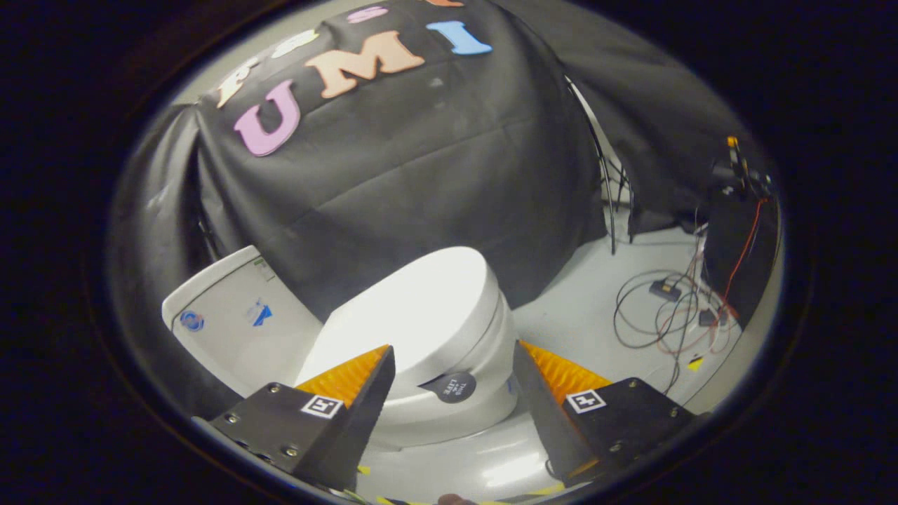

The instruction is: Open the toilet lid.

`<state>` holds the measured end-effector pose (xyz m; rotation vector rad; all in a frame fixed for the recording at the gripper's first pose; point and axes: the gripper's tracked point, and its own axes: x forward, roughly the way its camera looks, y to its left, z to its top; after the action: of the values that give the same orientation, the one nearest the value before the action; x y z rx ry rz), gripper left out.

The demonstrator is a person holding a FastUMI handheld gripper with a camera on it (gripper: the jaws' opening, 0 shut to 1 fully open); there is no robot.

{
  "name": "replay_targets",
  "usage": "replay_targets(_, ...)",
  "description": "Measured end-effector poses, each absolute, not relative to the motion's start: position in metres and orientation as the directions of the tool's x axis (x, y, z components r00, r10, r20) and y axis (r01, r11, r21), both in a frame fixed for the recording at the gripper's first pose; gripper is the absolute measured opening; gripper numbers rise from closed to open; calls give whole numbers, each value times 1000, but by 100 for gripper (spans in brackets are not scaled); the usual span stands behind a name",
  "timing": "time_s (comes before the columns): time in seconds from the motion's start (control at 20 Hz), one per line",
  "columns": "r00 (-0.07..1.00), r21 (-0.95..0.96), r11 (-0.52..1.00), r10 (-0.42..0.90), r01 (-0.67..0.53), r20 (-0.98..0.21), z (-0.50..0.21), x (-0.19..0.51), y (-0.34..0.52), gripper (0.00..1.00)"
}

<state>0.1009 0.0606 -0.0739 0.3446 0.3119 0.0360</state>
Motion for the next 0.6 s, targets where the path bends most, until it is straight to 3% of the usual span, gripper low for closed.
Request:
replay_targets(0.35, 863, 510, 849, 151, 136, -482, -143, 116, 73, 99)
replay_targets(0.45, 847, 581, 801, 203, 145, -491, -151, 120, 89, 73)
replay_targets(0.5, 845, 619, 773, 230, 143, -483, -147, 120, 94, 73)
replay_targets(0.6, 843, 655, 735, 230, 177, -486, -149, 124, 94, 56)
